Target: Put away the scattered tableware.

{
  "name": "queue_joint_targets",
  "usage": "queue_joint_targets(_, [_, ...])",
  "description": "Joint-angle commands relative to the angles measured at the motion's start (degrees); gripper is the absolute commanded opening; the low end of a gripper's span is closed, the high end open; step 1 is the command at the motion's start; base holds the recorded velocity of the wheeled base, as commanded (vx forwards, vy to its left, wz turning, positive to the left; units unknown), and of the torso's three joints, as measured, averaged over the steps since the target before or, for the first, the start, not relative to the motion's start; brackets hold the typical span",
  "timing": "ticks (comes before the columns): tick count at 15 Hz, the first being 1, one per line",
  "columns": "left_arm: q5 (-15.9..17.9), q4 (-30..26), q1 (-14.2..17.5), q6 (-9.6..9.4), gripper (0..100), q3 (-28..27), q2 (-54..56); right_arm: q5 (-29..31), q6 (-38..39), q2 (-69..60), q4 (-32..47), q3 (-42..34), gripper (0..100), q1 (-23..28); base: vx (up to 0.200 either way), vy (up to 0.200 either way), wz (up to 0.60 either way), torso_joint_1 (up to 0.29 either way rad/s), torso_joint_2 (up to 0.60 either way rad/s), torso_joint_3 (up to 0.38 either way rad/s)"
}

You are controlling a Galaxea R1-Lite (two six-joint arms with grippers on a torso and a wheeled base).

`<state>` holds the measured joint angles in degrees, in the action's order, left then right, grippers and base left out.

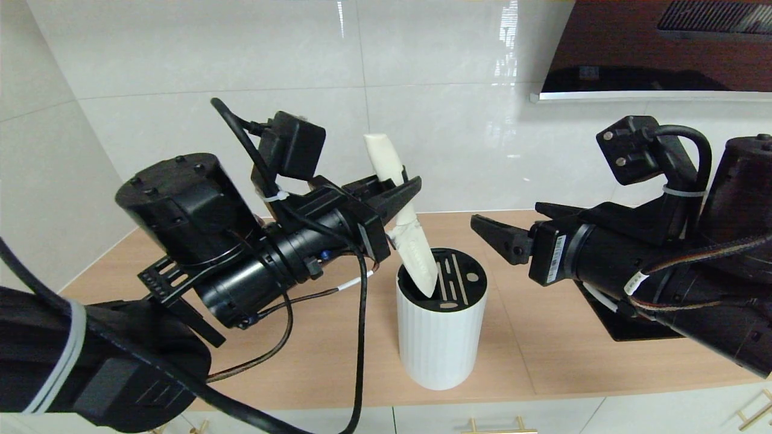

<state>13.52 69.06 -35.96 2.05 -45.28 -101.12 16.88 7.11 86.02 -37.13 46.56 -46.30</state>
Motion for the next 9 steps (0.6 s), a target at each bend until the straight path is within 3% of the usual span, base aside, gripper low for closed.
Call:
queue_joint_targets(1, [0.0,0.0,0.0,-0.03,0,0.0,-1.8,0.0,-0.1,0.1,0.0,-0.1,100,0.0,0.000,0.000,0.00,0.000,0.00,0.000])
queue_joint_targets(9, [-0.8,2.3,-1.5,-0.82,0,0.1,-9.4,0.0,-0.1,0.2,0.0,-0.2,100,0.0,0.000,0.000,0.00,0.000,0.00,0.000])
